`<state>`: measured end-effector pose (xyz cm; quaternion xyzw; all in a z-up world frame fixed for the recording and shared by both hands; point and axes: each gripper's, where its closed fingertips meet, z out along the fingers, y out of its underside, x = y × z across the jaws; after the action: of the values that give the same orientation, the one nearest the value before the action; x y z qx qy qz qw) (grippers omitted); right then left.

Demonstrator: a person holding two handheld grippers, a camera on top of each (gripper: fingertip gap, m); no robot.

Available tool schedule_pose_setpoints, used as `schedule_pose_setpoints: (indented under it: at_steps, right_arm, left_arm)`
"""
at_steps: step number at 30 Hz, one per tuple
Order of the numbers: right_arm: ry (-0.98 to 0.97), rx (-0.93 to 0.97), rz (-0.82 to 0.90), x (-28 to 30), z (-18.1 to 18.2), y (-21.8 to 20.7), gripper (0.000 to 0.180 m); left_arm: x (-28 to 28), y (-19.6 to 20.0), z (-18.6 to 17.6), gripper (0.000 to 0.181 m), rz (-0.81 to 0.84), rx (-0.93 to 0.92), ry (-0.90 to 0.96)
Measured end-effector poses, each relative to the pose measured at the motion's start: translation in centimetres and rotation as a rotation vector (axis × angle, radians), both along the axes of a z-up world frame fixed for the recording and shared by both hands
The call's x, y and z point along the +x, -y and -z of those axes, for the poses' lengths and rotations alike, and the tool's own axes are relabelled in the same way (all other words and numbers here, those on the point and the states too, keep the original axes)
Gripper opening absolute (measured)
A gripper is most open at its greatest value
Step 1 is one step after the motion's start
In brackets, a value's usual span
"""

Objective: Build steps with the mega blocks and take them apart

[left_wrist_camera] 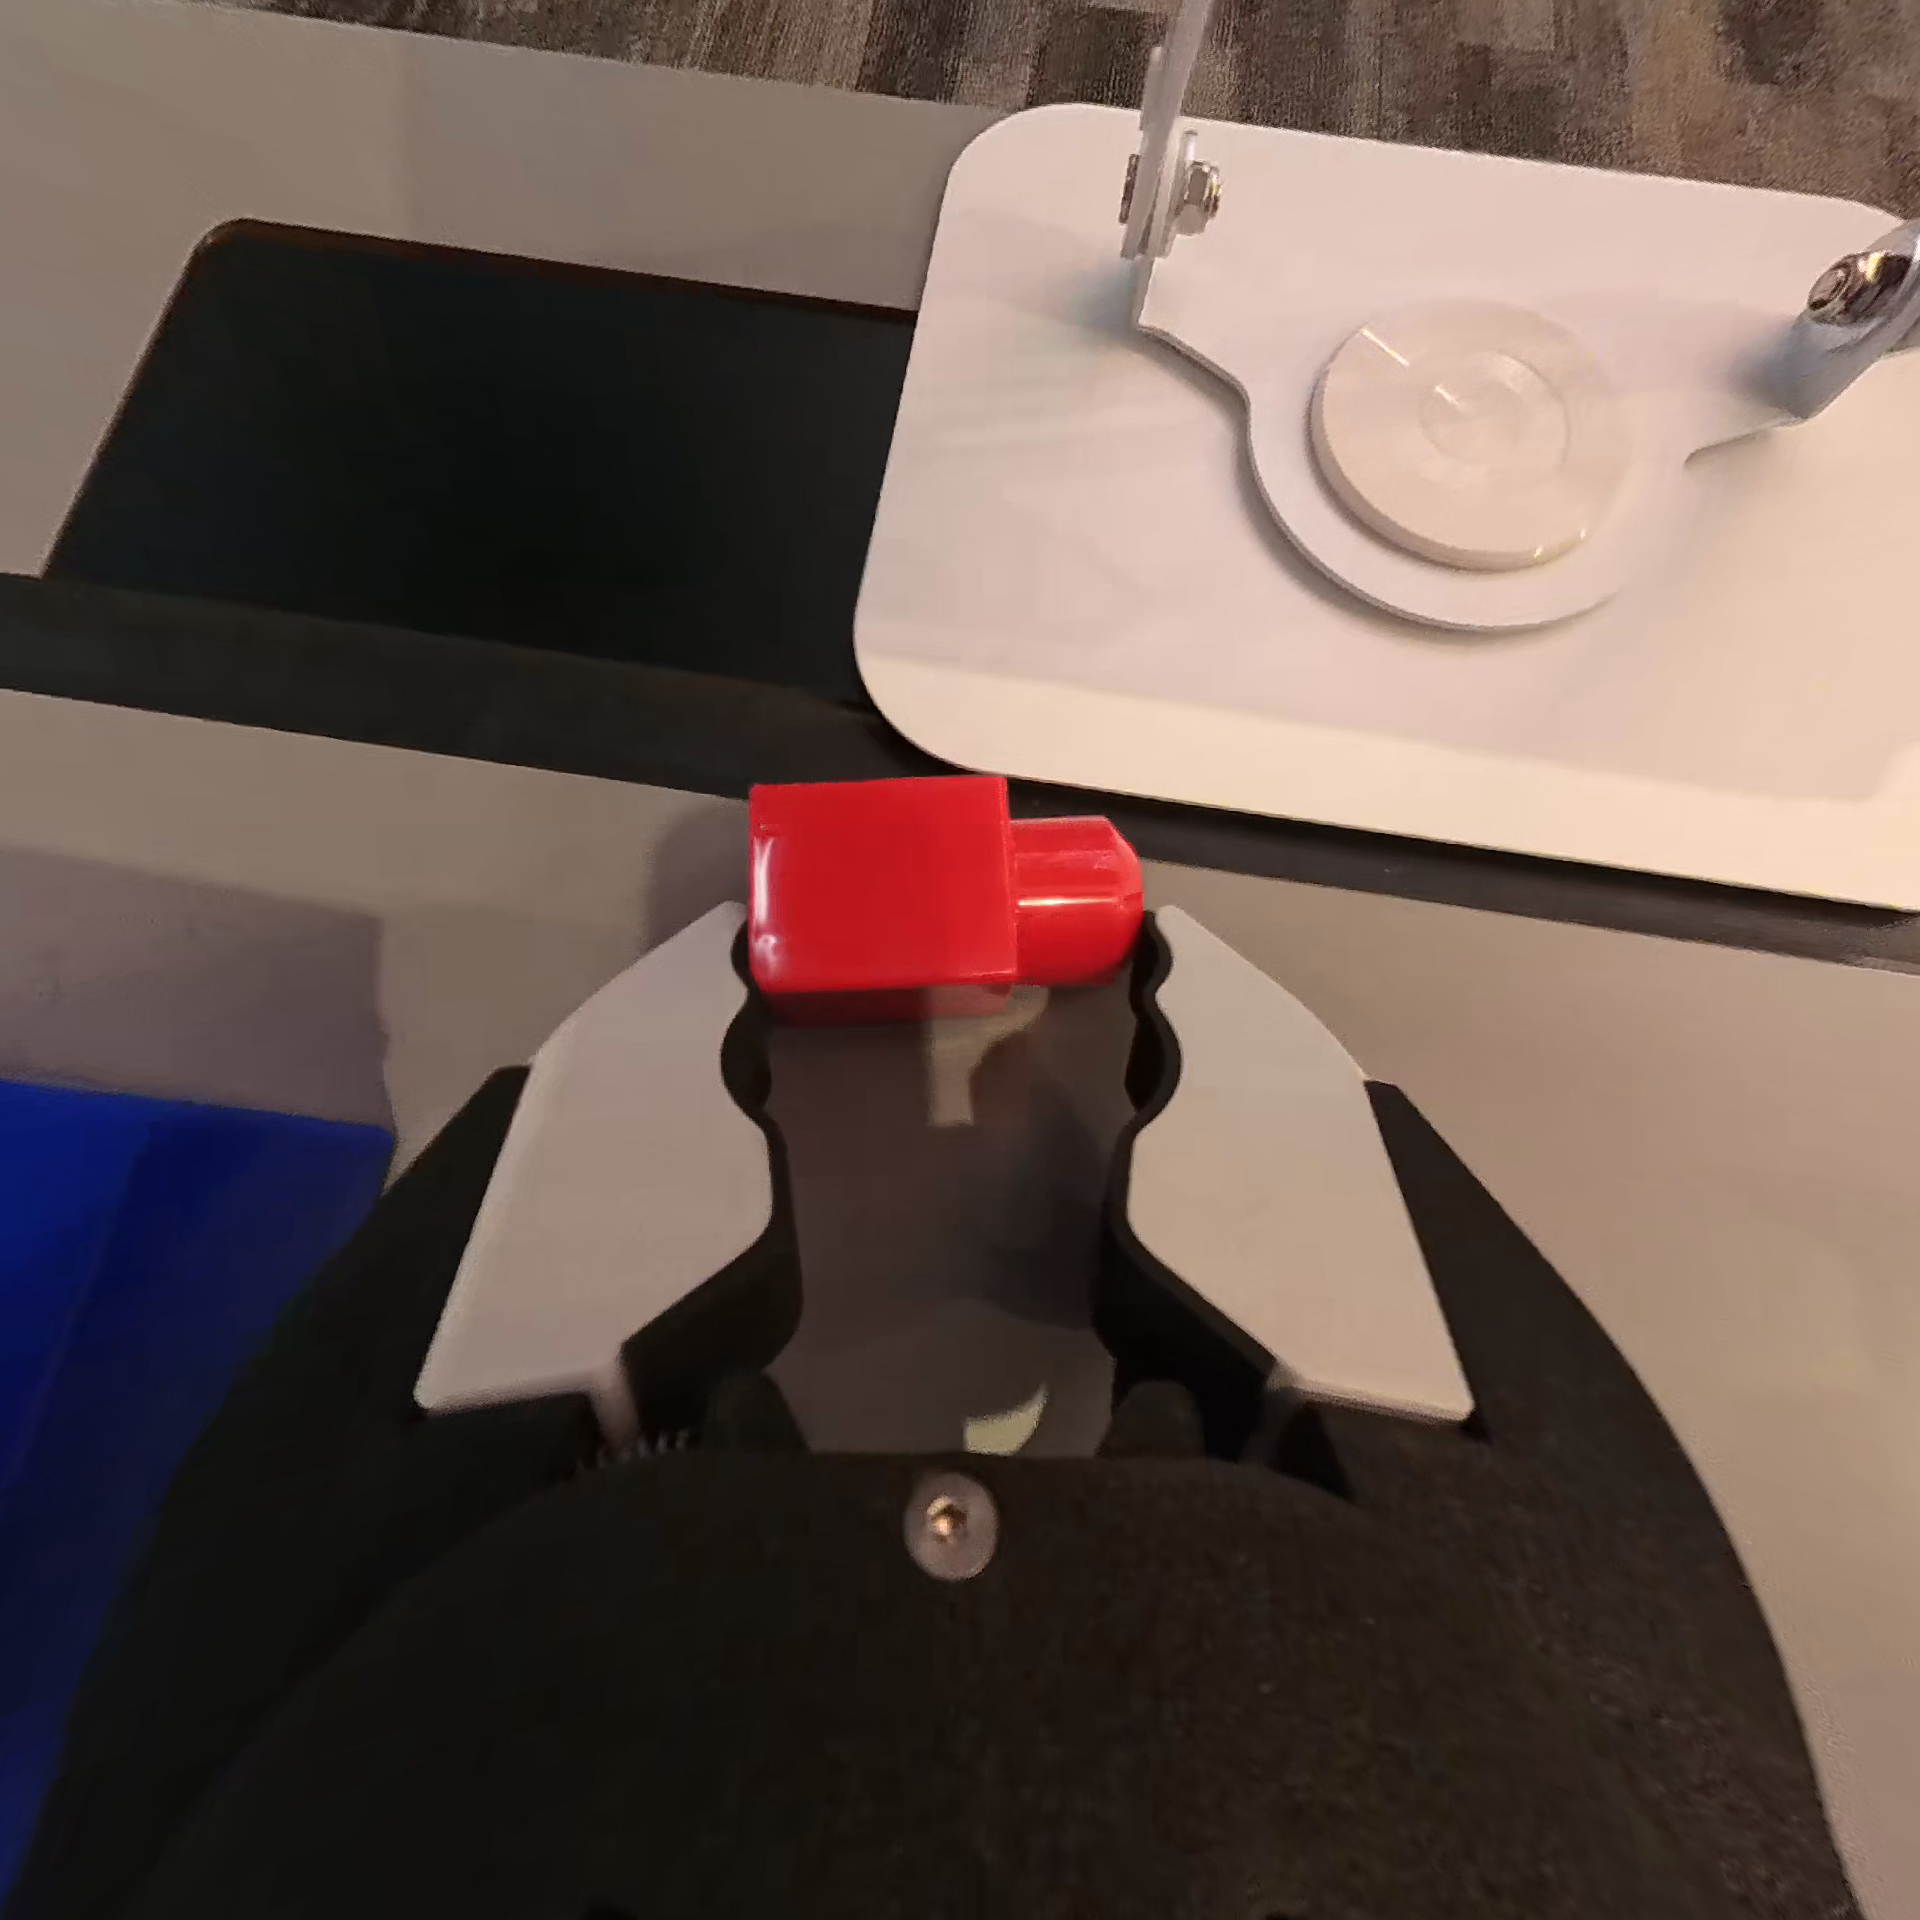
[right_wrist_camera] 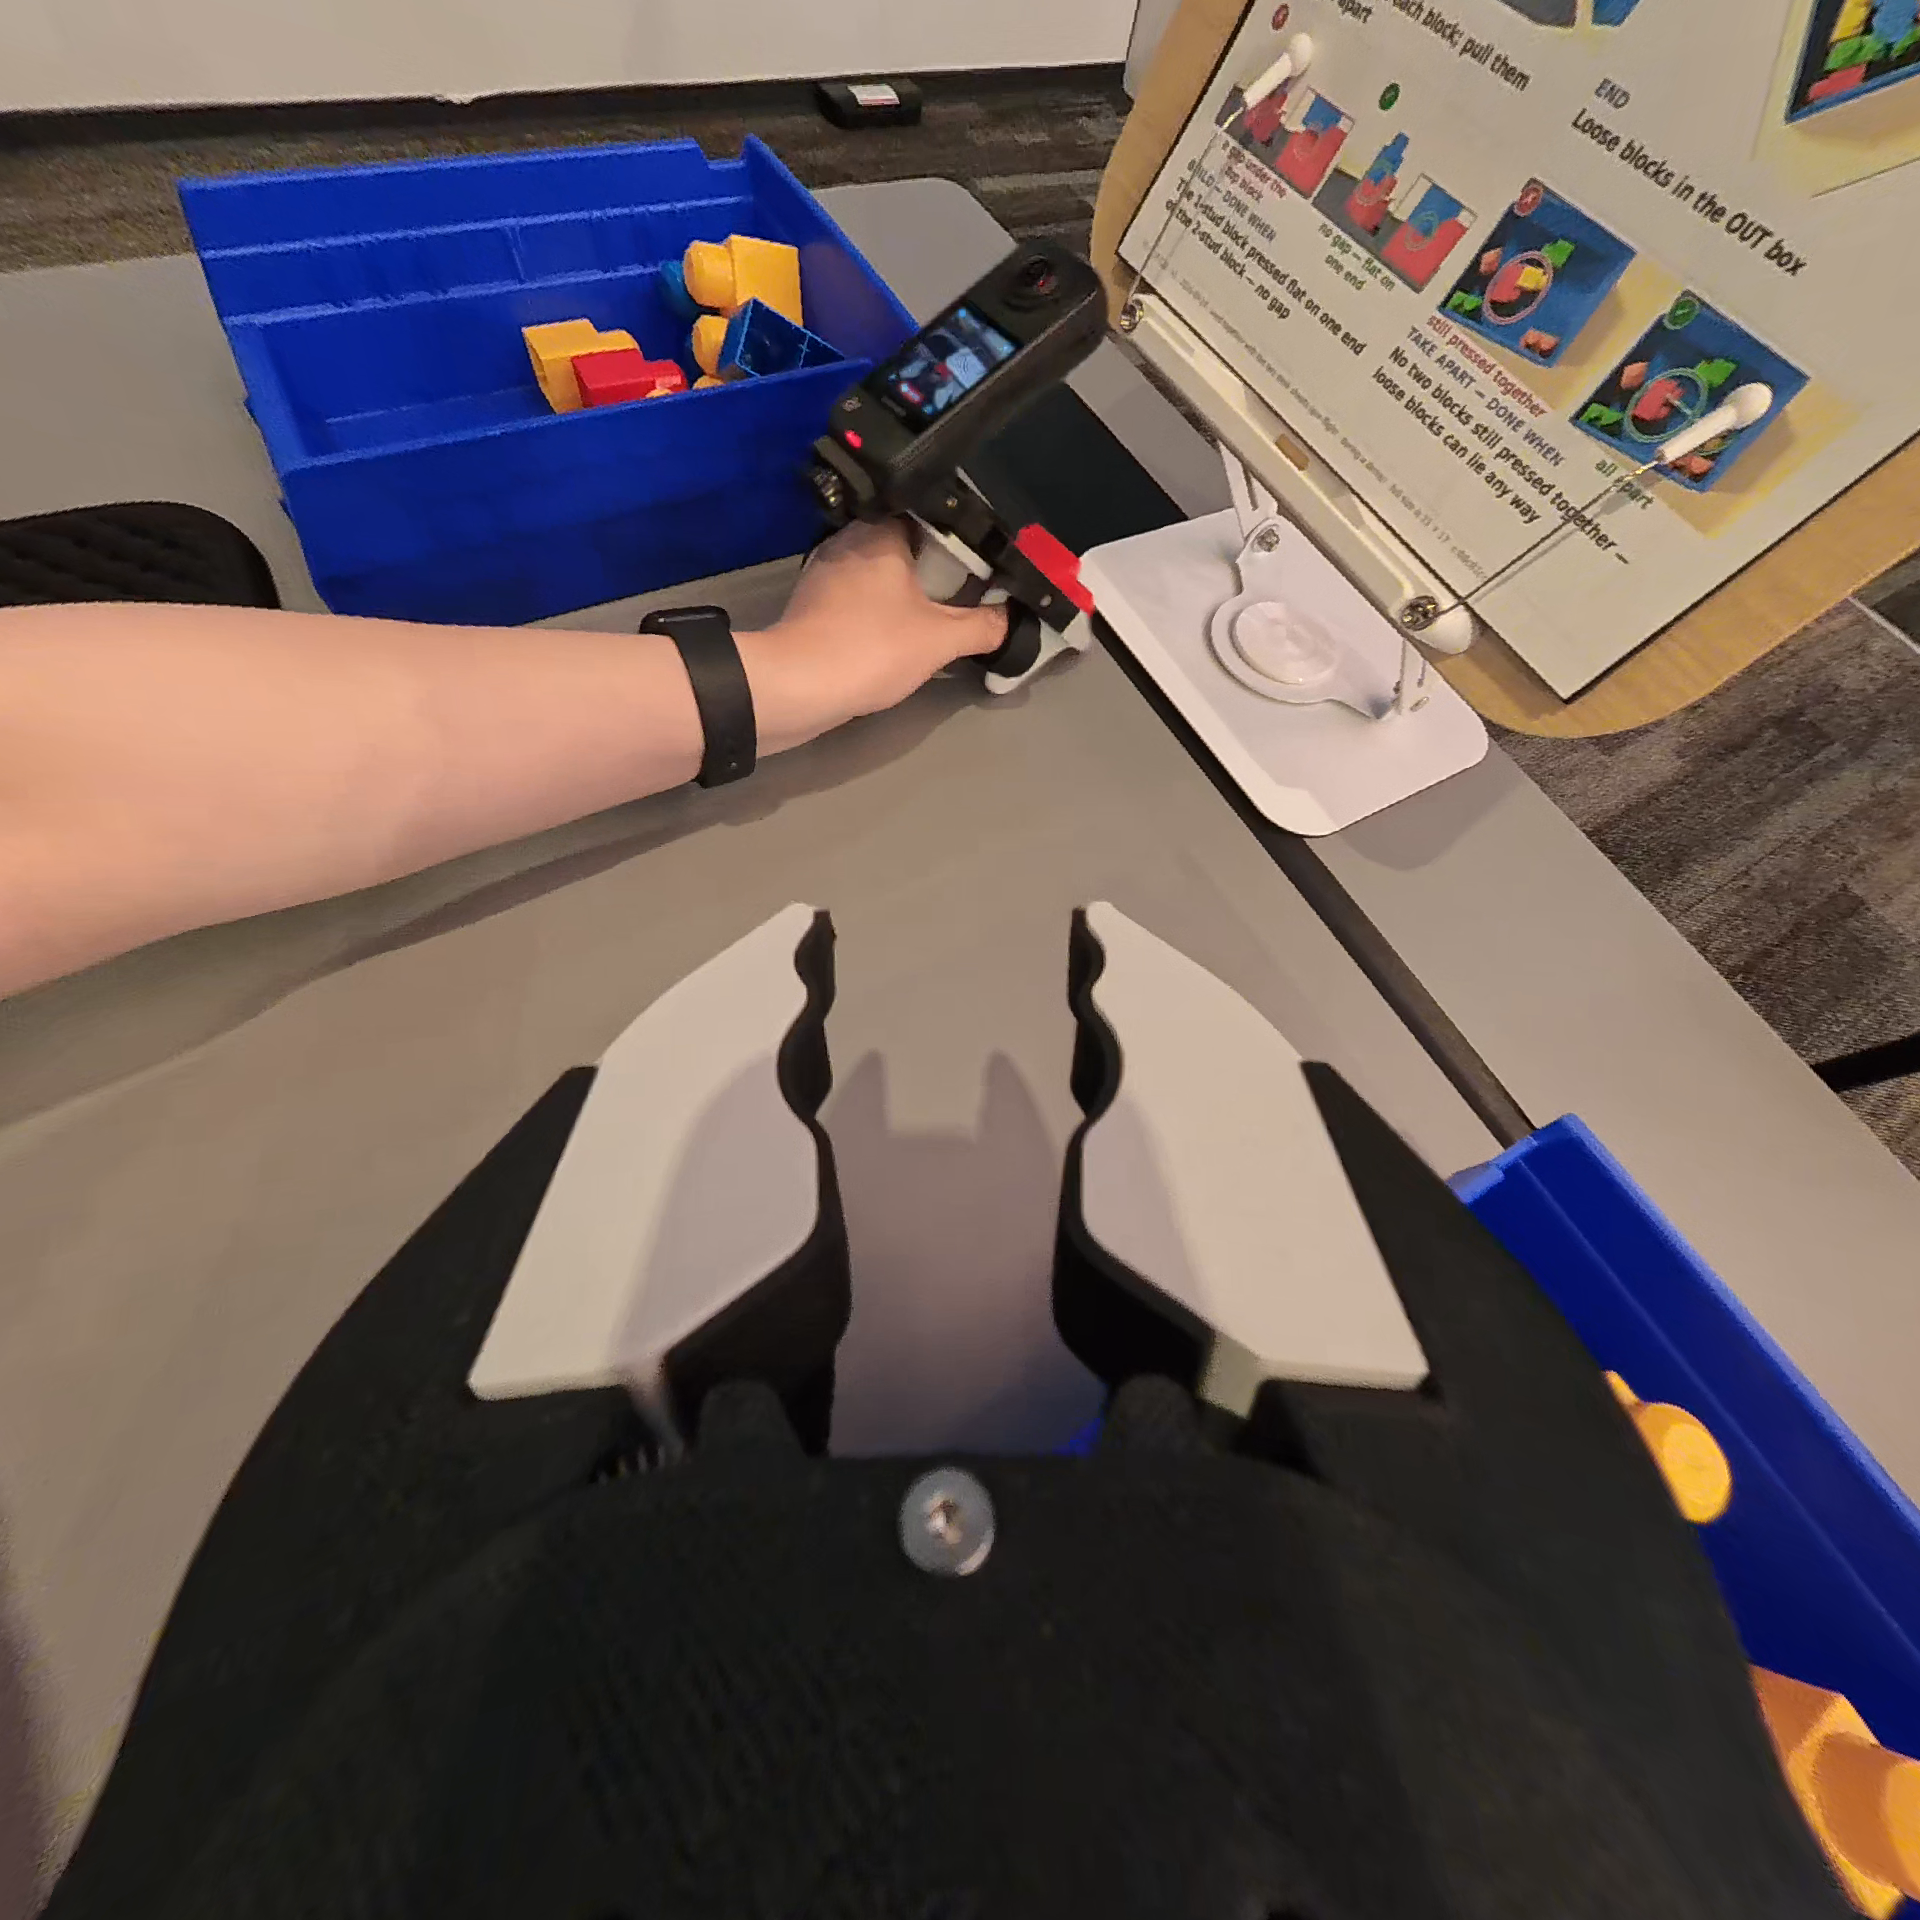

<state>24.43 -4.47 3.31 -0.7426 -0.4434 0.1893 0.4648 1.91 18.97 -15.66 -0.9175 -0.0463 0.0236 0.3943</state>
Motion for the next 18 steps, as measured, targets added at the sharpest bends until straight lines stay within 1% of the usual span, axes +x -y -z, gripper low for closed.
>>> schedule_pose_setpoints:
  at_steps: [3,5,7,9,11,13,16,18]
  right_arm:
    - [0.013,-0.008,-0.002,0.2,0.3,0.0,0.044]
    - [0.015,-0.01,-0.004,0.2,0.4,0.0,0.044]
    - [0.018,-0.005,-0.016,0.2,0.4,0.0,0.044]
    - [0.029,0.008,-0.053,0.0,0.8,0.0,0.044]
    - [0.051,0.032,-0.118,-0.6,1.4,0.4,0.047]
    - [0.088,0.102,-0.194,-1.3,1.9,0.7,0.05]
    - [0.106,0.283,-0.254,-2.1,1.6,0.6,0.051]
    - [0.032,0.381,-0.301,-3.0,0.3,1.3,0.053]
  left_arm:
    - [0.4,0.4,0.1,0.068,0.039,-0.015,0.007]
    - [1.2,1.0,-0.1,0.067,0.103,-0.029,0.024]
    - [2.8,2.1,-0.9,0.067,0.206,-0.03,0.082]
    - [5.7,4.2,-2.2,0.067,0.356,-0.051,0.183]
    - [9.9,7.7,-4.5,0.067,0.567,-0.083,0.357]
    - [13.9,12.7,-7.9,0.067,0.801,-0.124,0.57]
    - [16.6,20.1,-13.5,0.067,1.076,-0.202,0.818]
    - [17.2,24.5,-16.0,0.067,1.228,-0.248,0.884]
